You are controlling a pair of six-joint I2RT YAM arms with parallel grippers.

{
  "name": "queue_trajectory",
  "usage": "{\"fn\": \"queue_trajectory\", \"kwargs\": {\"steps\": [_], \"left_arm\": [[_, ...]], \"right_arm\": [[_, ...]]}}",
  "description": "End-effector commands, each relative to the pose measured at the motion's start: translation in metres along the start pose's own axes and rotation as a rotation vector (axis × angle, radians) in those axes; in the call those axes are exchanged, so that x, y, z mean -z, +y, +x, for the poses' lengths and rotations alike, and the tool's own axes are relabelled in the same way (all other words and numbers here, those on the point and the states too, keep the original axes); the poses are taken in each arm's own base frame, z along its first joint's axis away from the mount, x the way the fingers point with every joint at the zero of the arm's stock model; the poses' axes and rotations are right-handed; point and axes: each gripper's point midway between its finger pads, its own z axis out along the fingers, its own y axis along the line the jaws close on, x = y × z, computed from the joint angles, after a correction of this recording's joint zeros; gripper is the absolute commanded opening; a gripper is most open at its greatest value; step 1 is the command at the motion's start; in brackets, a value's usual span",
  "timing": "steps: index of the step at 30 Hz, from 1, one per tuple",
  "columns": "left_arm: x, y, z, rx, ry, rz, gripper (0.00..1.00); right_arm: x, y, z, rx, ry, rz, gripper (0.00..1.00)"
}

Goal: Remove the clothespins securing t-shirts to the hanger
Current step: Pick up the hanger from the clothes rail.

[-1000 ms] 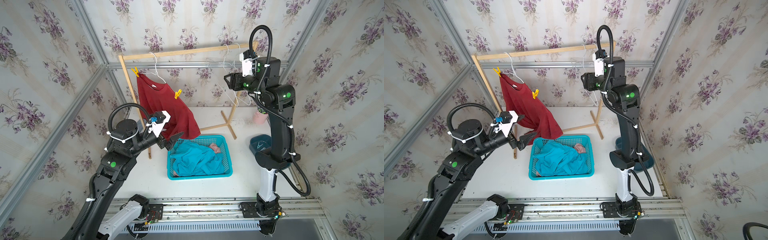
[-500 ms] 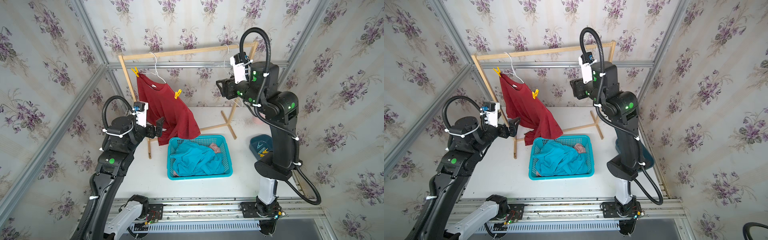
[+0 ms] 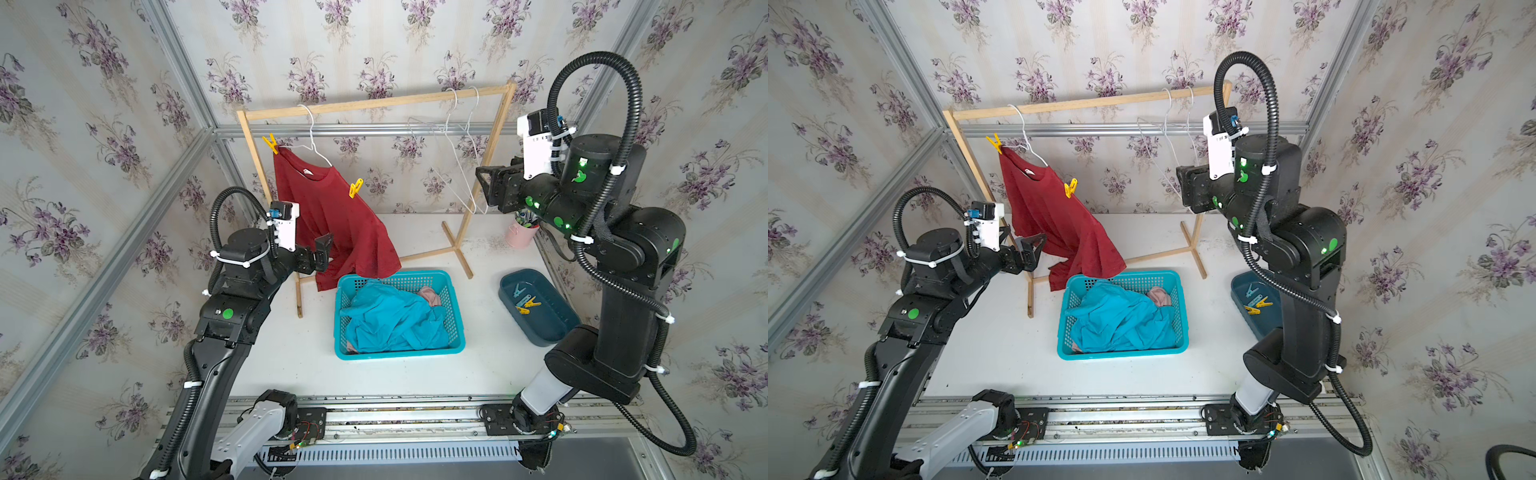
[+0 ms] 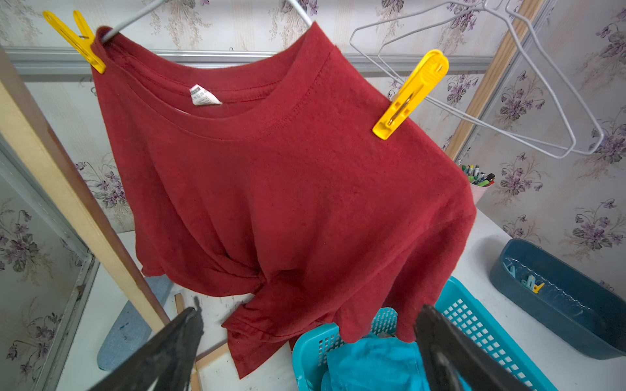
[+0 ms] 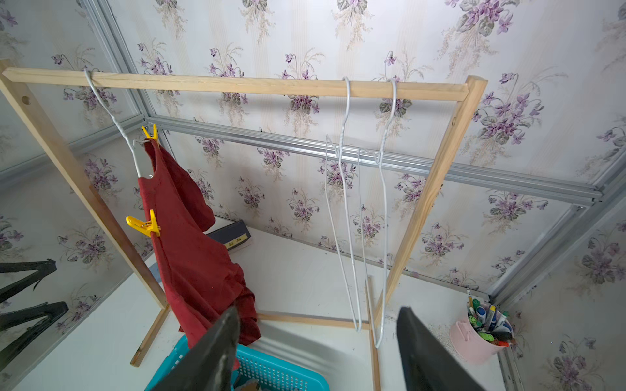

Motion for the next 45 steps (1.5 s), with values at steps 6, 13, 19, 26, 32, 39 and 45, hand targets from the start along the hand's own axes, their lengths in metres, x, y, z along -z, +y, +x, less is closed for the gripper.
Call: {"fn": "queue_trajectory", "kwargs": {"steps": [6,13,19,26,32,39,45], "left_arm": [[-0.002,-0.004,-0.007,0.009,-0.018,0.023,0.99],[-0.005,-0.012,-0.01,0.021,-0.015,0.073,0.99],[-0.006,-0.015,-0.014,0.025,-0.016,0.09,0.99],[-0.005,-0.015,-0.005,0.026,0.019,0.093,0.99],[-0.019,-0.039,0.004,0.08,0.208,0.268,0.99],[-0.015,-0.037,-0.013,0.06,0.173,0.273,0.99],[0.006,0.006,-0.049,0.051,0.025,0.02,0.99]], "right_arm": [[0.041,-0.017,-0.01,-0.008,-0.059,0.032,0.74],[0.075,-0.027,0.023,-0.039,-0.187,0.014,0.83],[0.054,-0.021,0.067,-0.045,-0.136,0.002,0.91],[0.022,0.0,0.085,-0.052,-0.154,-0.076,0.94],[-0.025,0.042,0.1,-0.096,-0.122,-0.245,0.92],[-0.088,0.107,0.105,-0.136,-0.062,-0.505,0.83],[-0.133,0.167,0.111,-0.069,0.004,-0.623,0.81]]}}
